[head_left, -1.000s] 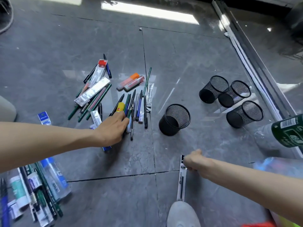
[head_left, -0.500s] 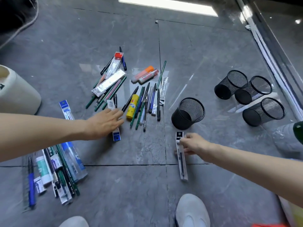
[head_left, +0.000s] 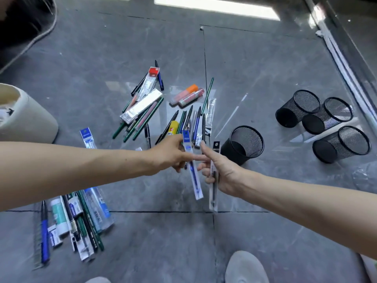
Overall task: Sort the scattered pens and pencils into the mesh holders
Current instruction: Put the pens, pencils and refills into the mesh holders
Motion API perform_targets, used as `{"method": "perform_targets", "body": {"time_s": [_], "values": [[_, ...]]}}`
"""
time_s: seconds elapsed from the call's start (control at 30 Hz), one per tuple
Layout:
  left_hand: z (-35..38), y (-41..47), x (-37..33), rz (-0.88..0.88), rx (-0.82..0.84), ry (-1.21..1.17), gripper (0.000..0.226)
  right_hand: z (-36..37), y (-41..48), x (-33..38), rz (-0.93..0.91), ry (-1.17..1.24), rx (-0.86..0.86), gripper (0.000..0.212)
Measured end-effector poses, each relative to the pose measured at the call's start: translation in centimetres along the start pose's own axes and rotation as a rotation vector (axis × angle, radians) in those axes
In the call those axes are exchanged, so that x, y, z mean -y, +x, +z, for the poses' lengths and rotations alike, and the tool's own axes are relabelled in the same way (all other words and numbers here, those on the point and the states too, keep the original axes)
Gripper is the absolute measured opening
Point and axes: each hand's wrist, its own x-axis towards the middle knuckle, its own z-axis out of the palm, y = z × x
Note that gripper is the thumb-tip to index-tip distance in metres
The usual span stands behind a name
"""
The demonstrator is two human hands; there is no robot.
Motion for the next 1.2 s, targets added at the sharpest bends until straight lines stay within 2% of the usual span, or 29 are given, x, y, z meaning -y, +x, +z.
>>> {"method": "perform_targets", "body": {"time_s": [0.07,0.2,0.3,0.4,0.47,0.57,0.67,0.83,0.97,1.07,1.2], "values": [[0.5,0.3,-0.5,-0.03,0.083,-0.098,0.036,0.4,0.0,0.4,0.009,0.011,0.086,0.046],[0.3,2.2,-1.3,-0.132,0.198,-0.108,0.069,0.1,0.1,0.7,0.05,0.049,0.215,0.024],[-0.7,4.8,-2.1,-0.132,0.134,0.005,0.058,-0.8,0.6,0.6,0.075,0.028,0.19,0.023],[-1.9,8.6,-2.0,-0.075,-0.036,0.435,0.037,-1.5,1.3,0.3,0.165,-0.035,0.141,0.028],[-2.1,10.8,-1.8,-0.04,-0.058,0.678,0.032,-2.0,1.7,0.0,0.198,-0.103,0.132,0.026],[-1.0,13.6,-1.9,-0.017,-0.125,0.831,0.027,-2.4,2.3,-0.6,0.207,-0.155,0.104,0.013],[0.8,16.1,-2.2,0.013,-0.288,0.966,0.031,-3.0,2.8,-1.1,0.186,-0.095,0.088,0.004],[2.4,19.0,-3.1,-0.01,-0.485,0.997,0.048,-4.1,3.5,-0.9,0.209,-0.043,0.097,0.007],[3.0,20.7,-3.2,-0.138,-0.541,1.019,0.039,-4.8,3.8,-0.7,0.235,-0.05,0.095,0.012],[3.5,21.2,-3.4,-0.219,-0.493,1.061,0.032,-4.9,3.8,-0.7,0.246,-0.05,0.097,0.01],[2.8,20.2,-3.9,-0.195,-0.394,1.012,0.036,-4.5,3.7,-0.5,0.235,-0.011,0.093,0.009]]}}
